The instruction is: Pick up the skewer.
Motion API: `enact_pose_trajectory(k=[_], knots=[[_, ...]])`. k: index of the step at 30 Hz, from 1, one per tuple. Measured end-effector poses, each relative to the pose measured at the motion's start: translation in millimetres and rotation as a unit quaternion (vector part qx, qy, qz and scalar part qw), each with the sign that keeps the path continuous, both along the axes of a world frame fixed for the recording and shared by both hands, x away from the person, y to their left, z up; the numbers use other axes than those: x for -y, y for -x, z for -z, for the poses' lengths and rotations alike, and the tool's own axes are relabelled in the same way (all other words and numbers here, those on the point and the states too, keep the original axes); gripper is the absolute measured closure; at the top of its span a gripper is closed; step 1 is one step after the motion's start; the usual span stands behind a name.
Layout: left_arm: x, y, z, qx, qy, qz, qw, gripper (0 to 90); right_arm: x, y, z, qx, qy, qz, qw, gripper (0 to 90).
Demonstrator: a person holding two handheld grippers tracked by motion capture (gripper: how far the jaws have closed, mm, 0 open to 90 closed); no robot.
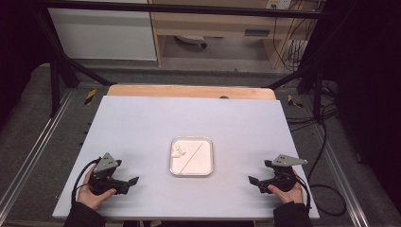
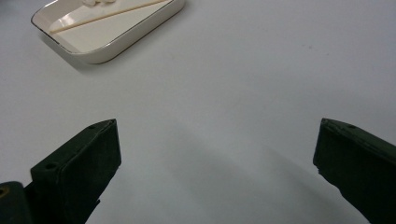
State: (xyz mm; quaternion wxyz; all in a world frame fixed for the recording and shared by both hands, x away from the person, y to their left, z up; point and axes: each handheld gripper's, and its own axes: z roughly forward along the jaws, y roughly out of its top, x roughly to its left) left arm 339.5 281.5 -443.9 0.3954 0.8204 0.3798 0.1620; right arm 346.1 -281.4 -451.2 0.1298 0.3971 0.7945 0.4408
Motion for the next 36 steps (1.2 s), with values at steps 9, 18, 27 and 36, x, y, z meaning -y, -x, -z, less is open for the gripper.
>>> enact_pose_trajectory(k=[9, 18, 27, 36], knots=[[4.3, -0.5, -1.2, -0.006, -0.004, 0.0, 1.0, 4.6, -1.2, 0.1, 1.0, -0.007, 0.007, -0.001, 0.9999, 1.6], [19.5, -2.7, -8.2, -0.008, -0.014, -0.005, 0.9999, 4.8, -2.8, -0.3, 1.6, -0.004, 0.015, 0.0, 0.9999, 1.4], [51.3, -6.6, -20.9, -0.008, -0.03, 0.005, 0.9995, 5.2, -3.3, -0.3, 1.5, -0.004, 0.019, 0.003, 0.9998, 1.4], [93.1, -18.9, -33.0, -0.012, -0.041, 0.013, 0.999, 5.5, -4.2, 0.3, 1.2, -0.006, 0.024, 0.004, 0.9997, 1.2]])
